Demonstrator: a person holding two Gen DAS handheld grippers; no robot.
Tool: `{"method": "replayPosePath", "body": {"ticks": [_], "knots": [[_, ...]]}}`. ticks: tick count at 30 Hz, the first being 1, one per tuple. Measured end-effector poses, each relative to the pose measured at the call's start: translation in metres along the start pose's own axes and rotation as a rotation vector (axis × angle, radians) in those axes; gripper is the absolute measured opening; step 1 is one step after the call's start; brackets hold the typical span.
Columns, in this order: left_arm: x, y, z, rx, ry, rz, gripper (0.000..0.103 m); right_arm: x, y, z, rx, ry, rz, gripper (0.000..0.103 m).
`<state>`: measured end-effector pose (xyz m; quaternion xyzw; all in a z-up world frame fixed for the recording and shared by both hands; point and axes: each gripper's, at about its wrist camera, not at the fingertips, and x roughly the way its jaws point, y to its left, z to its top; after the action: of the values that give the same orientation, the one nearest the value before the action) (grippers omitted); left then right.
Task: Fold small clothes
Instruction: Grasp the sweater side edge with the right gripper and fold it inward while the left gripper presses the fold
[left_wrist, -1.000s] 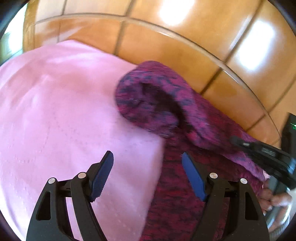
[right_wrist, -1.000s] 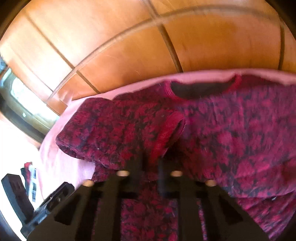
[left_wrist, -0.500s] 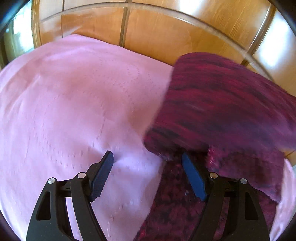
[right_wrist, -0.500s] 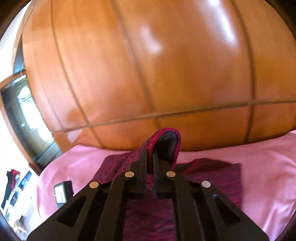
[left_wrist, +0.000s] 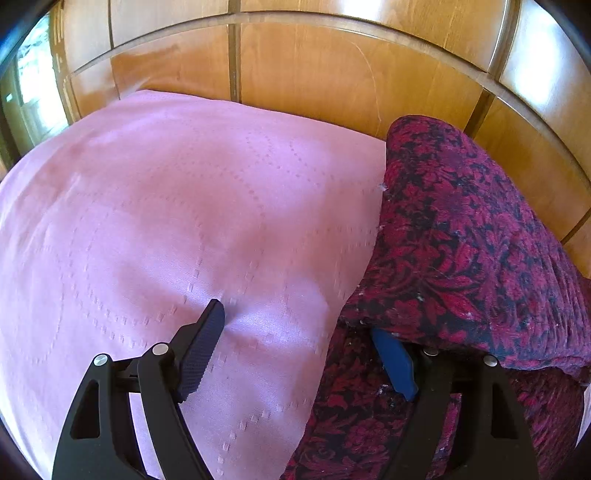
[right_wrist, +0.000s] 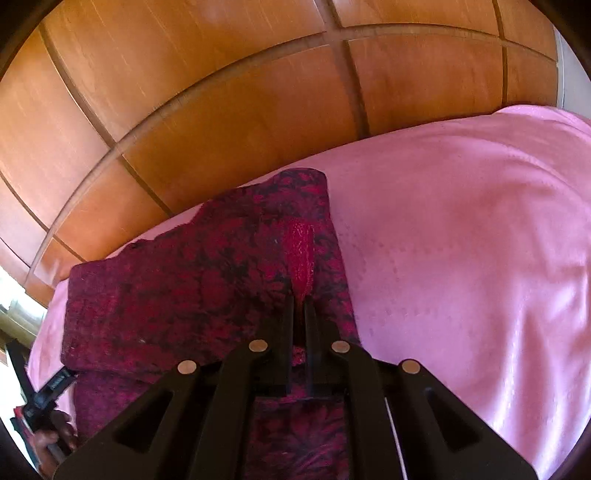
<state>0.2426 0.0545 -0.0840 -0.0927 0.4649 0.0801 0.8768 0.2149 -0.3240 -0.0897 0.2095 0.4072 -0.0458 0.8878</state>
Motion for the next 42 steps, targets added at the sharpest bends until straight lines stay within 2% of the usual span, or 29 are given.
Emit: {"method": "replayPosePath", "body": {"ticks": [1,4,7,8,12,14,18,20,27,28,29,30,32,33,35,36,38,40,42], "knots": [[-0.002,0.002,0.000,-0.009,0.010,-0.010,0.079,0.000,0.001,0.001,-0.005,0.002,-0.004,0.004],[-0.012,0.015,0.000,-0.055,0.022,-0.102,0.076,-0.002,-0.003,0.004,-0.003,0.013,0.032,0.005],[-0.032,0.039,0.001,-0.105,-0.009,-0.237,0.076,-0.008,-0.008,0.006,-0.009,0.021,0.055,0.006],[-0.038,0.044,0.003,-0.115,-0.017,-0.260,0.076,-0.013,-0.009,0.006,-0.014,0.019,0.063,0.007],[-0.036,0.059,0.029,-0.193,0.010,-0.412,0.076,-0.023,-0.009,0.007,0.001,0.019,0.084,0.010],[-0.020,0.059,0.046,-0.224,0.053,-0.501,0.076,-0.023,-0.011,0.008,0.010,0.021,0.090,0.011],[0.009,0.048,0.067,-0.239,0.095,-0.526,0.076,-0.019,-0.008,0.009,-0.012,0.025,0.082,0.012],[0.028,0.040,0.080,-0.251,0.133,-0.582,0.076,-0.019,-0.008,0.010,-0.023,0.025,0.079,0.013],[0.067,0.017,0.108,-0.282,0.202,-0.669,0.076,-0.013,-0.001,0.009,-0.057,0.017,0.059,0.014],[0.072,0.013,0.111,-0.290,0.214,-0.689,0.071,-0.013,0.000,0.010,-0.059,0.017,0.058,0.014],[0.074,0.009,0.113,-0.287,0.210,-0.692,0.049,-0.012,0.000,0.010,-0.062,0.016,0.056,0.014],[0.072,0.004,0.114,-0.262,0.199,-0.691,0.036,-0.012,0.001,0.011,-0.067,0.015,0.053,0.014],[0.059,-0.004,0.114,-0.216,0.136,-0.644,0.019,-0.015,0.006,0.011,-0.093,-0.006,0.028,0.010],[0.049,-0.006,0.111,-0.189,0.095,-0.625,0.019,-0.018,0.008,0.011,-0.107,-0.020,0.019,0.005],[0.031,-0.008,0.102,-0.136,0.028,-0.583,0.017,-0.029,0.013,0.008,-0.145,-0.055,0.006,0.004],[0.028,-0.012,0.096,-0.092,0.013,-0.523,0.016,-0.031,0.016,0.006,-0.171,-0.065,-0.005,0.004],[0.038,-0.023,0.085,-0.008,0.026,-0.380,0.015,-0.022,0.019,-0.001,-0.208,-0.040,-0.049,0.004],[0.048,-0.031,0.080,0.036,0.042,-0.313,0.015,-0.014,0.021,-0.007,-0.227,-0.030,-0.071,0.005],[0.047,-0.044,0.079,0.080,0.017,-0.245,0.017,-0.013,0.020,-0.004,-0.215,-0.028,-0.073,0.007]]}}
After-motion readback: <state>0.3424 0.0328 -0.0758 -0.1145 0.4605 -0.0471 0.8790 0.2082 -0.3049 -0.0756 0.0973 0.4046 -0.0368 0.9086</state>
